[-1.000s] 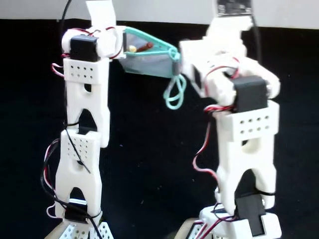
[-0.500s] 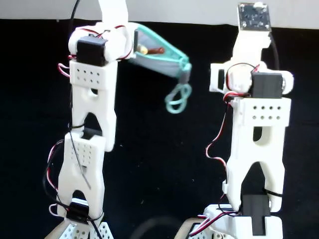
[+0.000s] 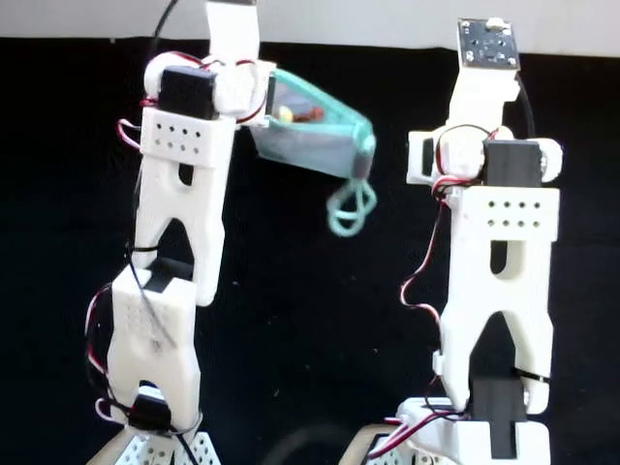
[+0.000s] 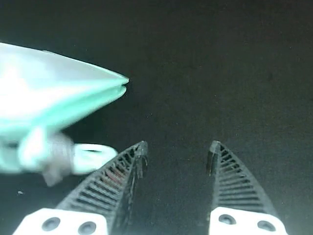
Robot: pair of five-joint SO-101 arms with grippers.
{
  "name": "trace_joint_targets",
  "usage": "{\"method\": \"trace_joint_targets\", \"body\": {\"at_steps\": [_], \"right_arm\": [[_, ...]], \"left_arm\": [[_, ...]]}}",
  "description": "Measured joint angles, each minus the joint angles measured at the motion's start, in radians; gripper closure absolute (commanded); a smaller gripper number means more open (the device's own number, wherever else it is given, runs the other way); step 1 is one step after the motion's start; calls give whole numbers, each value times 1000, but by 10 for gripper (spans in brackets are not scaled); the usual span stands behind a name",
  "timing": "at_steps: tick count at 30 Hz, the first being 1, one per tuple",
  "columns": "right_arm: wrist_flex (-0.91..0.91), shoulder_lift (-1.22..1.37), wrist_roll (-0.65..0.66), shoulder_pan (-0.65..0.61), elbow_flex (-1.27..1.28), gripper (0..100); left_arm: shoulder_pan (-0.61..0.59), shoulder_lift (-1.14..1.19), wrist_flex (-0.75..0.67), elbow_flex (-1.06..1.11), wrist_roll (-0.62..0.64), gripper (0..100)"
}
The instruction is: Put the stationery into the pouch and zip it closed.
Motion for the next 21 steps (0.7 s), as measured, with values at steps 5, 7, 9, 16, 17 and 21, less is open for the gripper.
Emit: {"method": "trace_joint_targets", "body": {"at_steps": [5, 7, 9, 16, 17, 21], "right_arm": [[0, 0, 0, -2, 0, 798], [0, 0, 0, 0, 0, 798], [0, 0, 0, -3, 0, 798], [-43, 0, -8, -3, 0, 799], [-55, 0, -31, -3, 0, 799], [-77, 0, -175, -28, 0, 799]], "left_arm": [[0, 2, 2, -2, 2, 993], [0, 2, 2, 9, 2, 993], [0, 2, 2, 15, 2, 993], [0, 2, -2, 20, 2, 993], [0, 2, -2, 20, 2, 993], [0, 2, -2, 20, 2, 993]]}}
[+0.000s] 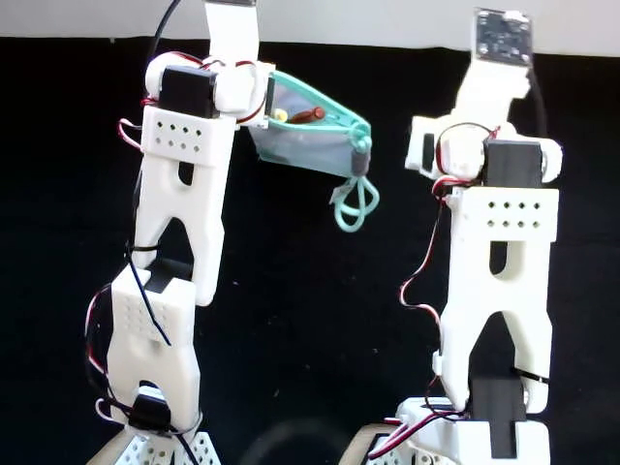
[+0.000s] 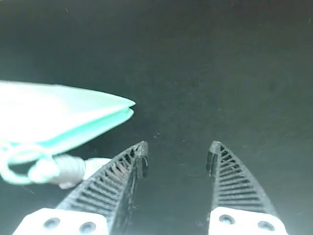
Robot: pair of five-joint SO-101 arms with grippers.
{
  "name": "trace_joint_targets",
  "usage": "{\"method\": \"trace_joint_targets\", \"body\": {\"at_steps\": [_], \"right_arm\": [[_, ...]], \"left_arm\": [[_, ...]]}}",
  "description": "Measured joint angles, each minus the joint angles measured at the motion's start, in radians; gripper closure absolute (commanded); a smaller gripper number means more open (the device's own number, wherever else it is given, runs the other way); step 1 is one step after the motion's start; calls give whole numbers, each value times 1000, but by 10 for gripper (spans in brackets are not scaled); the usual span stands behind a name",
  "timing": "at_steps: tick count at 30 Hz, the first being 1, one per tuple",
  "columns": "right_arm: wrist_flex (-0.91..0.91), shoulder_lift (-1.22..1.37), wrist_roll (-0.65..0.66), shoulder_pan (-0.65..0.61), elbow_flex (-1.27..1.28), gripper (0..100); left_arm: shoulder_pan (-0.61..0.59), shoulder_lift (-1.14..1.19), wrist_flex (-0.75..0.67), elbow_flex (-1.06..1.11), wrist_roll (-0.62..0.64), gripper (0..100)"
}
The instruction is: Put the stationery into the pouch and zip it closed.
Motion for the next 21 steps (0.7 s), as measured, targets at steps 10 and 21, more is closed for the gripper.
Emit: {"method": "trace_joint_targets", "body": {"at_steps": [10, 21], "right_arm": [[-60, -69, -98, -198, 5, 793], [-118, -115, 5, -249, 247, 663]], "left_arm": [[0, 0, 0, 0, 0, 993], [0, 0, 0, 0, 0, 993]]}}
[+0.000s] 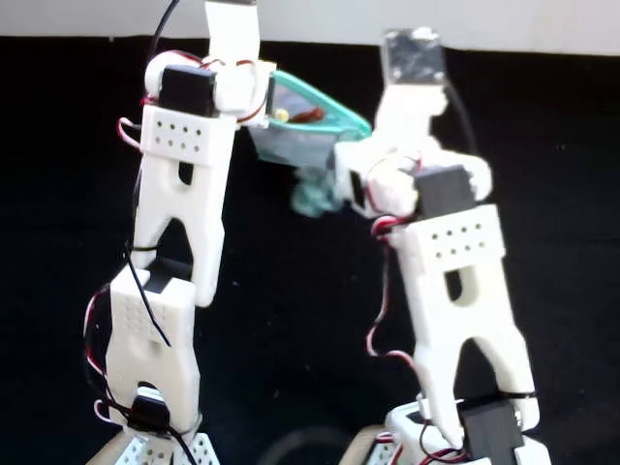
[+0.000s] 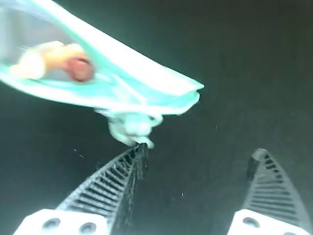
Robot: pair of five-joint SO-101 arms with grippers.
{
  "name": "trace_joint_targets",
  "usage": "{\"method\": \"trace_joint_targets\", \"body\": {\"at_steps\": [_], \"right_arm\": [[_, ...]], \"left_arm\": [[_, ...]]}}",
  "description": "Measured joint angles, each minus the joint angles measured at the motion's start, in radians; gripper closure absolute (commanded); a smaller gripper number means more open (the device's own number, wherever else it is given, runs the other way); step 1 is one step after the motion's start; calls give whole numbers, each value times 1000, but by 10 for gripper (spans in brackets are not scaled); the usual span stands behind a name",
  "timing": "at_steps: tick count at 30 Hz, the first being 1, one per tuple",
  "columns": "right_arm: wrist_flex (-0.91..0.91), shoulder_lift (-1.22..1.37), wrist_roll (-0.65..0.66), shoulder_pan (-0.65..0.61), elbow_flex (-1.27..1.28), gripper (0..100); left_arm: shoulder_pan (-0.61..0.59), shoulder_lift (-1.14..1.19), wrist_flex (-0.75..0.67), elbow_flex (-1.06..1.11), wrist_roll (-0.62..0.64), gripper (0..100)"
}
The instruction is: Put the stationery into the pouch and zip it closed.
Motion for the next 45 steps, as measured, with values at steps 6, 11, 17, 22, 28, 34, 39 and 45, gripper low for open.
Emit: {"method": "trace_joint_targets", "body": {"at_steps": [6, 11, 17, 22, 28, 34, 39, 45], "right_arm": [[-75, -2, 2, 3, 123, 663], [-34, -83, 2, 2, 130, 663], [-43, -120, 2, 2, 137, 663], [-63, -120, 2, 2, 137, 663], [-64, -120, 2, -31, 137, 663], [-64, -120, 2, -37, 152, 663], [-143, -120, 2, -37, 256, 663], [-275, -120, 2, -38, 373, 663]], "left_arm": [[0, 0, 0, 0, 0, 993], [0, 0, 0, 0, 0, 993], [0, 0, 0, 0, 0, 993], [0, 0, 0, 0, 0, 993], [0, 0, 0, 0, 0, 993], [0, 0, -2, 0, 0, 993], [0, 0, -2, 0, 0, 993], [0, 0, -2, 0, 0, 993]]}}
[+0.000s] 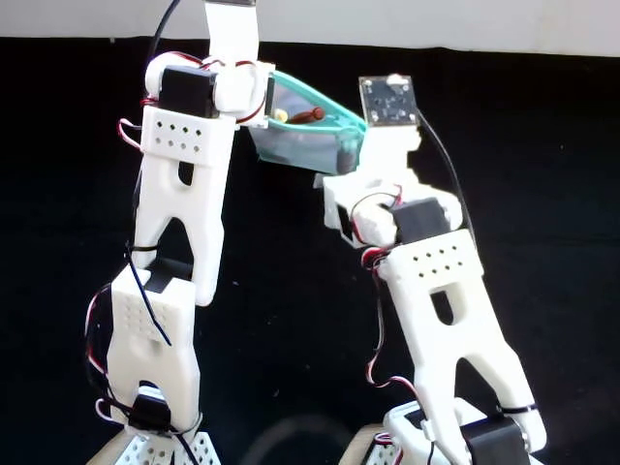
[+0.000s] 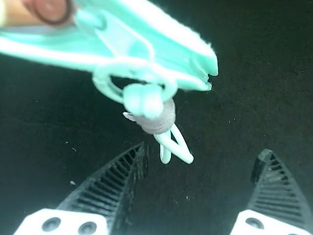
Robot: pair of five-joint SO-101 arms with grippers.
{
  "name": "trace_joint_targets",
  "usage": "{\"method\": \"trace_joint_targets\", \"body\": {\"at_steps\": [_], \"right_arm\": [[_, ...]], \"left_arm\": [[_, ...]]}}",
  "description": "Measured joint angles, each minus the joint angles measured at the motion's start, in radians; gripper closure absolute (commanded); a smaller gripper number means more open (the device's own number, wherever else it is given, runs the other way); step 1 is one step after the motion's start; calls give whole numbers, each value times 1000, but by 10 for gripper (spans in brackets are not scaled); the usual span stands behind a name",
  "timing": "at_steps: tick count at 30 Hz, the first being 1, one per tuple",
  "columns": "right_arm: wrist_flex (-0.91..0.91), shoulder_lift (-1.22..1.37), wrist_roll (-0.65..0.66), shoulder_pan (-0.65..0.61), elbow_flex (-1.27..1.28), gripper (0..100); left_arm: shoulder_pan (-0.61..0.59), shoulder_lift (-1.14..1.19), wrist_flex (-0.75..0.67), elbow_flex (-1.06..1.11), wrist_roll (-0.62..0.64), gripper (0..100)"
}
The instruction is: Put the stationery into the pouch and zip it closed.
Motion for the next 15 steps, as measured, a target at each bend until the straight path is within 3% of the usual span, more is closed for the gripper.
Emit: {"method": "trace_joint_targets", "body": {"at_steps": [3, 10, 15], "right_arm": [[-38, 0, 0, 0, 23, 690], [-167, 0, 0, 0, 86, 998], [-180, 0, 0, 15, 87, 992]], "left_arm": [[0, 0, 0, 0, 0, 993], [0, 0, 0, 0, 0, 993], [0, 0, 0, 0, 0, 993]]}}
